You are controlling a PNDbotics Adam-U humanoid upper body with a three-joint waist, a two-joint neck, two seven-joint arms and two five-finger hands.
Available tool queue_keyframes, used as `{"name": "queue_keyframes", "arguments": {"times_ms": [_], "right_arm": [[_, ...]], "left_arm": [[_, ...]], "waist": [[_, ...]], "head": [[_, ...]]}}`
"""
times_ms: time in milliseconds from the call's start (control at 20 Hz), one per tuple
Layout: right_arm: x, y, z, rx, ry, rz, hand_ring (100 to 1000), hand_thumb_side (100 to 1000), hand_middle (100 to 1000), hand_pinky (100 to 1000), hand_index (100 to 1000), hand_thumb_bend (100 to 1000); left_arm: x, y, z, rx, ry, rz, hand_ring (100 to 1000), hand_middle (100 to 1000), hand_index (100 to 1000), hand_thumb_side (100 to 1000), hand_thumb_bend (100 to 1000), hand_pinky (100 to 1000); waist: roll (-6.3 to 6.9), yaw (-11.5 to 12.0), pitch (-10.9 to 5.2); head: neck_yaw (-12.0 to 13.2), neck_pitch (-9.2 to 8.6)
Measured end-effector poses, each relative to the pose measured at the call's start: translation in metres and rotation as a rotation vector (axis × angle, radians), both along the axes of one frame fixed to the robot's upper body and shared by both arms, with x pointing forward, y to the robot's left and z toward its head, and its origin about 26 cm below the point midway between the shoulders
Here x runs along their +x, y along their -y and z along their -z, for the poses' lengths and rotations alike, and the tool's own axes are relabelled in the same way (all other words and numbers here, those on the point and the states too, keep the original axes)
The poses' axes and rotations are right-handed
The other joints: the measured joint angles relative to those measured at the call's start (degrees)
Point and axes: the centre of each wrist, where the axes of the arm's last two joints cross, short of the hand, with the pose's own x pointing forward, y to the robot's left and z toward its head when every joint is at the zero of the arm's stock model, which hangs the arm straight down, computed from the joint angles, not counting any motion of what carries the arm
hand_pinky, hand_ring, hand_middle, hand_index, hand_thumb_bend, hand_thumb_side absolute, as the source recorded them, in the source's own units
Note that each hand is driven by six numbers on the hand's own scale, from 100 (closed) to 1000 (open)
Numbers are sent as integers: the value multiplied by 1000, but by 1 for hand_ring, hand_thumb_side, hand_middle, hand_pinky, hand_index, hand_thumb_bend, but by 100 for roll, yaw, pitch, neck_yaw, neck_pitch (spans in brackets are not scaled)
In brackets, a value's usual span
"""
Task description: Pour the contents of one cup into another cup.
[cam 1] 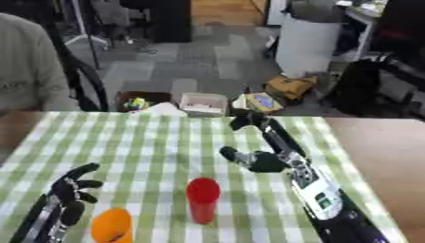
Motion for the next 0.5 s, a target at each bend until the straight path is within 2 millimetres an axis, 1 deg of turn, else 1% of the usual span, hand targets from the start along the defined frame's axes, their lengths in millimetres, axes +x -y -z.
{"name": "queue_keyframes", "arguments": {"times_ms": [50,150,200,300,350,400,500], "right_arm": [[-2,1,-1,14,-2,-2,651,606,603,810,890,497],[-5,3,-3,37,-9,-5,638,607,590,800,887,480],[-6,4,-4,46,-12,-8,636,604,588,798,886,478],[-9,4,-5,59,-15,-14,636,604,588,798,886,478],[-10,4,-7,63,-14,-16,625,602,574,790,871,468],[-11,4,-8,68,-13,-19,624,603,572,789,868,468],[-13,4,-8,81,-16,-20,624,605,571,788,865,463]], "left_arm": [[-2,1,-1,2,0,14,760,870,935,1000,688,609],[-6,1,-5,3,0,37,759,870,933,1000,705,608],[-8,2,-6,3,-1,49,758,870,933,1000,684,608],[-12,3,-9,3,-2,68,758,870,933,1000,684,608],[-13,4,-11,1,-3,74,758,869,928,1000,681,607],[-14,5,-12,-1,-6,80,758,868,926,1000,682,606],[-15,8,-13,-5,-12,95,758,870,926,1000,687,605]], "waist": [[0,-4,0],[-2,-7,0],[-4,-7,1],[-14,-9,3],[-17,-12,3],[-22,-14,6],[-42,-14,22]], "head": [[9,7],[21,81],[38,128],[74,215],[88,247],[113,306],[174,484]]}}
